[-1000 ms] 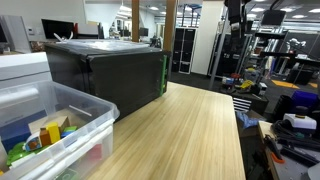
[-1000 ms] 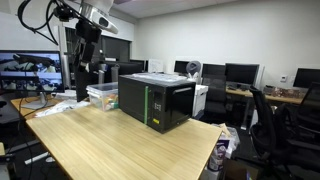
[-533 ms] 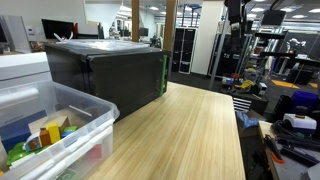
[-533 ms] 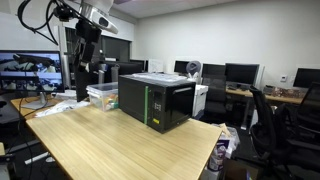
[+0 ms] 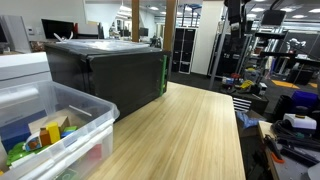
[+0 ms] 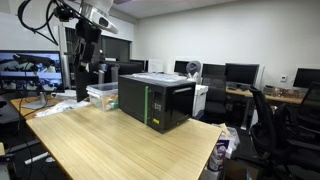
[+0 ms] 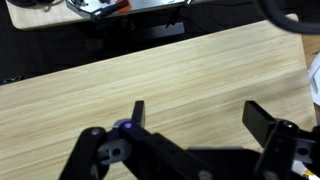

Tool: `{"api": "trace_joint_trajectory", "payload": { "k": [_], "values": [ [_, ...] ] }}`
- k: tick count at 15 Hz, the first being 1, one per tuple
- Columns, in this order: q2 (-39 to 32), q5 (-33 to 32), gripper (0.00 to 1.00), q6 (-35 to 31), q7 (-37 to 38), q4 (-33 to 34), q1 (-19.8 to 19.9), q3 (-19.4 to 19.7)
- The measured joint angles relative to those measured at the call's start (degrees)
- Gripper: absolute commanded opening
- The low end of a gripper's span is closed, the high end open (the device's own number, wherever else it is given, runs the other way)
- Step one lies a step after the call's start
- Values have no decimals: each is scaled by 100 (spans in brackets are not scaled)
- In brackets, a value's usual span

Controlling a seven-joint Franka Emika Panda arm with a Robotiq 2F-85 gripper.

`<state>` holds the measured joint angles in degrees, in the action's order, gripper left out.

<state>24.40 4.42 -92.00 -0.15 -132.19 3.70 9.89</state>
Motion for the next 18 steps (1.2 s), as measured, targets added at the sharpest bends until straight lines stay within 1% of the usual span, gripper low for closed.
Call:
{"api": "trace_joint_trajectory", "payload": {
  "k": [3, 5, 8, 12, 15, 18],
  "values": [
    [-3, 20, 100, -147, 0, -66, 0, 0],
    [-5, 136, 100, -464, -1, -201, 0, 2],
    [-31, 414, 100, -1040, -4, -444, -3, 3],
    [-170, 956, 100, -2033, -3, -694, -7, -2],
    [-402, 1285, 100, -2705, -3, -739, -25, -34],
    [-660, 1418, 100, -3162, -3, -711, -31, -79]
  ]
}}
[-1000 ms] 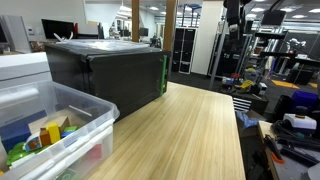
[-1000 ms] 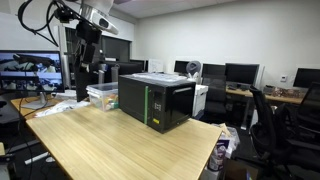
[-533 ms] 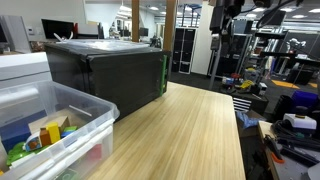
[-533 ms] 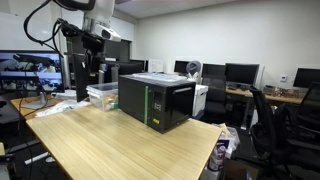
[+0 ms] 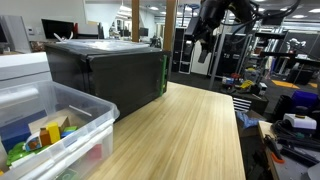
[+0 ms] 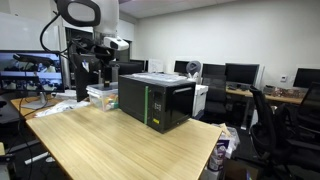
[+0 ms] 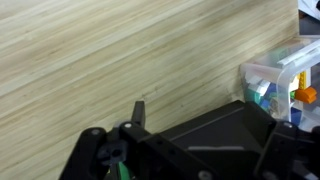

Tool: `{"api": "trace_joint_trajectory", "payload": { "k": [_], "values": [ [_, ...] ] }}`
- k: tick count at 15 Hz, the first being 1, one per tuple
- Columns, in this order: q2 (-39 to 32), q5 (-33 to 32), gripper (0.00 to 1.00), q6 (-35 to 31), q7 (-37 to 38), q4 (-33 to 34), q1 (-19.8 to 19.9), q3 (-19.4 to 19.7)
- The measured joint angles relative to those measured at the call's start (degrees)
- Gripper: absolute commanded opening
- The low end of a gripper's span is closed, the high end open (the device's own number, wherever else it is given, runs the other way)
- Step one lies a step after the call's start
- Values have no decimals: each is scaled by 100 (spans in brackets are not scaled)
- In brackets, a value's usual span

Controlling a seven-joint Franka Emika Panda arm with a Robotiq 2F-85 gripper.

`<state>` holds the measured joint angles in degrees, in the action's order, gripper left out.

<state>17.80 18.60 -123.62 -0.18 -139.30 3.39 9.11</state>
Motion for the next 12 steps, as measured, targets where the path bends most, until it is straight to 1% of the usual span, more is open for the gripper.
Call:
{"api": "trace_joint_trajectory", "payload": {
  "k": [5, 12],
  "values": [
    [-474, 4, 100, -261, 0, 353, -1, -35],
    [-1221, -113, 100, -279, -254, 1101, 18, -50]
  ]
}}
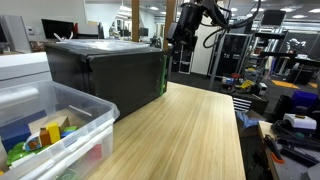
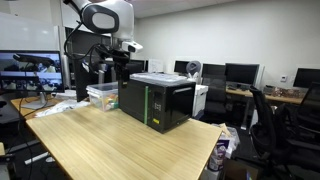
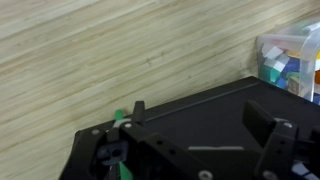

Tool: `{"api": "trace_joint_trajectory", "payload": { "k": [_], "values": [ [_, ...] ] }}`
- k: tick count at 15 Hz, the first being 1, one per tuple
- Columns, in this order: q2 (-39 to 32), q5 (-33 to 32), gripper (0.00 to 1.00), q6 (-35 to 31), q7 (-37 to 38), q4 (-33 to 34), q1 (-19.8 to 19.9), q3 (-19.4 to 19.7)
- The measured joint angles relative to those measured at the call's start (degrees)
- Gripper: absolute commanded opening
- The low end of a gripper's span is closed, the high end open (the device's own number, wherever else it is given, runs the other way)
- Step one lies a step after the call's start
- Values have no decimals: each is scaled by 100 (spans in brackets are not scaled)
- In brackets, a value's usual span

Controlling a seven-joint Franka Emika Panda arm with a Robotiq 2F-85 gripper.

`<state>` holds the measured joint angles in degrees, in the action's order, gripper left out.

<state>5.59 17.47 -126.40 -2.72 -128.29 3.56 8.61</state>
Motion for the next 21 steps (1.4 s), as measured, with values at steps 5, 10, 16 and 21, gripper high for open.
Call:
{"api": "trace_joint_trajectory", "payload": {
  "k": [5, 10, 16, 21],
  "values": [
    [-671, -369, 100, 17, -224, 753, 125, 23],
    [-1078, -721, 100, 67, -674, 1275, 308, 37],
    [-1283, -877, 100, 75, -1107, 1345, 408, 38],
    [-1416, -916, 73, 68, -1391, 1337, 445, 31]
  ]
}}
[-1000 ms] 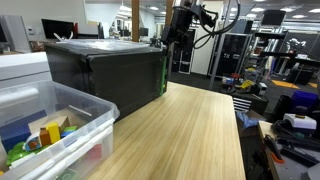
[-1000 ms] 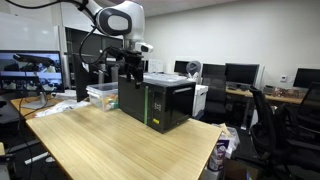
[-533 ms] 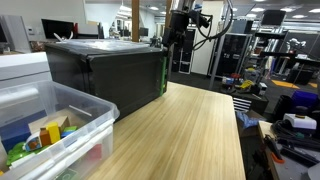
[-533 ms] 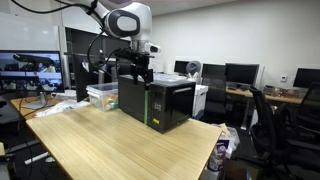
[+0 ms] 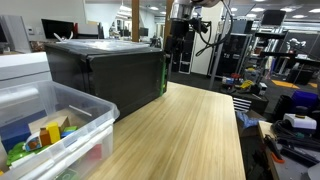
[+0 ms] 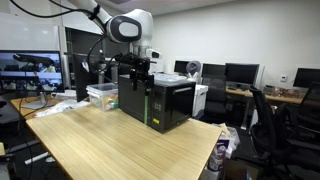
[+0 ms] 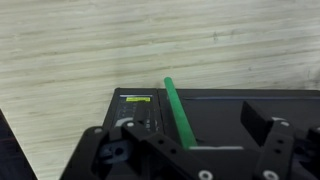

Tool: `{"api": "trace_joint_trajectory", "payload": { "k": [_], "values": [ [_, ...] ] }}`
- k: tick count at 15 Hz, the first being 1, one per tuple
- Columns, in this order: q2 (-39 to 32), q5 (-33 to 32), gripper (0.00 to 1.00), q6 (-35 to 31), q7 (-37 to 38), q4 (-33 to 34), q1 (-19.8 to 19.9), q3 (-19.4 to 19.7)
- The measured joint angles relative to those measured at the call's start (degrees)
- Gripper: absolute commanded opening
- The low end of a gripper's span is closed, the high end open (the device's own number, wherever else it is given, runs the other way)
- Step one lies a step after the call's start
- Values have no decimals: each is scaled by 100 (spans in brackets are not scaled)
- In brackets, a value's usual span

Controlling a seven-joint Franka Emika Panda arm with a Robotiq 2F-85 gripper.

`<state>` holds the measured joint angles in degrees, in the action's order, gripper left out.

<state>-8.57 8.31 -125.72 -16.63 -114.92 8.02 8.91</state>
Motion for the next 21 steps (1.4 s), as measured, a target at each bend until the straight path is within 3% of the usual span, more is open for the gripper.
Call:
{"api": "trace_joint_trajectory", "payload": {
  "k": [1, 3, 6, 7, 8, 9, 13, 15, 17, 18, 21],
  "values": [
    [-16, 0, 70, -4, -53, 0, 2, 0],
    [-43, 0, 44, -22, -159, 0, 4, -3],
    [-51, 0, 22, -96, -320, 0, 4, -19],
    [-51, 0, 66, -133, -367, 0, 5, -27],
    [-52, 0, 62, -178, -390, 0, 5, -35],
    [-52, 0, 65, -227, -396, 0, 5, -41],
    [-97, 1, 99, -583, -397, 0, 5, -61],
    [-163, 3, 67, -802, -397, 0, 5, -75],
    [-204, 17, 59, -946, -397, 0, 6, -91],
    [-230, 25, 46, -1027, -397, 0, 7, -108],
    [-245, 35, 25, -1099, -397, 0, 11, -131]
  ]
}}
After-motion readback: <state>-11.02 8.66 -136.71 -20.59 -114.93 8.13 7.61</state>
